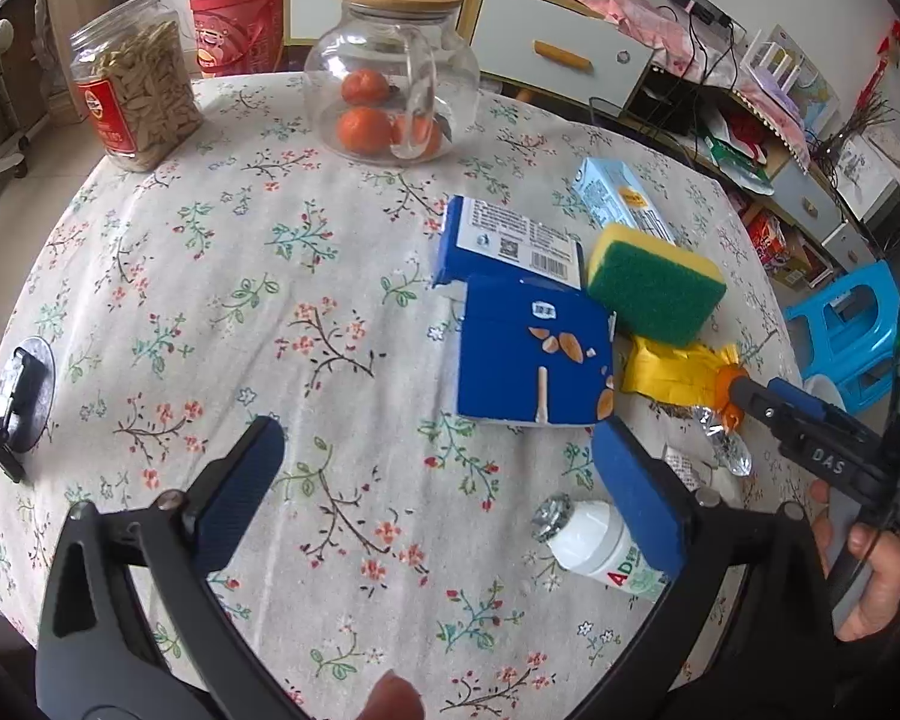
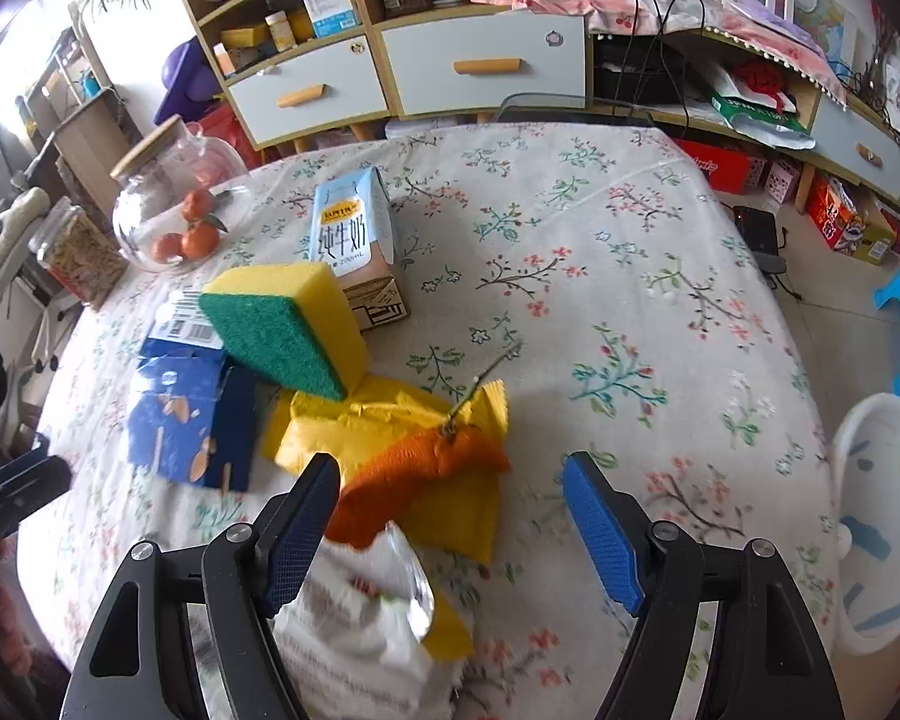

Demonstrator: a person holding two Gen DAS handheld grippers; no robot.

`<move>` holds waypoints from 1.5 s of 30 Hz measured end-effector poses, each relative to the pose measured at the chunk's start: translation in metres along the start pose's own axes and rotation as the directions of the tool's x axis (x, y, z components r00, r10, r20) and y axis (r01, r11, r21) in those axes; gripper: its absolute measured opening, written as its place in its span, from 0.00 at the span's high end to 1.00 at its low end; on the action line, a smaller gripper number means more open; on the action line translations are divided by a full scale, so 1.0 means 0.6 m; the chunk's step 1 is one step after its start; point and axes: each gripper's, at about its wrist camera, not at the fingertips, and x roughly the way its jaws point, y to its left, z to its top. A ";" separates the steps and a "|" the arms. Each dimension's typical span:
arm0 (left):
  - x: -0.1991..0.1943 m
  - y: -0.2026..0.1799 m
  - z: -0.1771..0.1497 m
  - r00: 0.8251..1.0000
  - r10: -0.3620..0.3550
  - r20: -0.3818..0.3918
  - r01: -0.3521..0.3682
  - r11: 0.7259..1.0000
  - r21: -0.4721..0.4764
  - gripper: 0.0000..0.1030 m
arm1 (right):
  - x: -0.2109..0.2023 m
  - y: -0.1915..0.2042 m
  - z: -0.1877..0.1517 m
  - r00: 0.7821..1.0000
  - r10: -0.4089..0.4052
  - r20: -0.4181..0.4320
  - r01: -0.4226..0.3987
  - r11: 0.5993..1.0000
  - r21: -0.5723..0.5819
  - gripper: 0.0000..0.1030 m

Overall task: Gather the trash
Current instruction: 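Grasp the orange peel with the right gripper while the left gripper grasps the blue box, then carry the blue box and orange peel over the bucket and release both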

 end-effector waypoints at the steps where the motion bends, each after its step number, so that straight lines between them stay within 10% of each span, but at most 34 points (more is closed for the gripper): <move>1: 0.001 0.003 0.001 1.000 0.006 0.001 -0.006 1.000 -0.003 0.01 | 0.006 0.001 0.001 1.000 0.003 -0.002 -0.003 1.000 0.005 0.32; 6: 0.010 0.004 0.008 1.000 0.000 -0.009 0.000 1.000 -0.015 0.01 | 0.007 0.014 0.004 1.000 0.006 0.015 -0.005 0.999 -0.046 0.72; 20: 0.070 -0.034 0.039 0.995 -0.079 -0.053 0.081 0.996 0.032 0.02 | -0.064 -0.015 -0.002 0.995 0.051 0.085 -0.048 0.998 -0.032 0.77; 34: 0.078 -0.014 0.022 0.964 -0.260 -0.062 0.253 0.962 -0.107 0.86 | -0.092 -0.085 -0.008 0.995 0.027 0.094 -0.031 0.999 0.041 0.77; 45: -0.018 -0.038 0.006 0.943 -0.319 0.092 0.323 0.946 -0.025 0.94 | -0.131 -0.134 -0.014 0.991 0.014 0.136 -0.024 0.997 0.075 0.77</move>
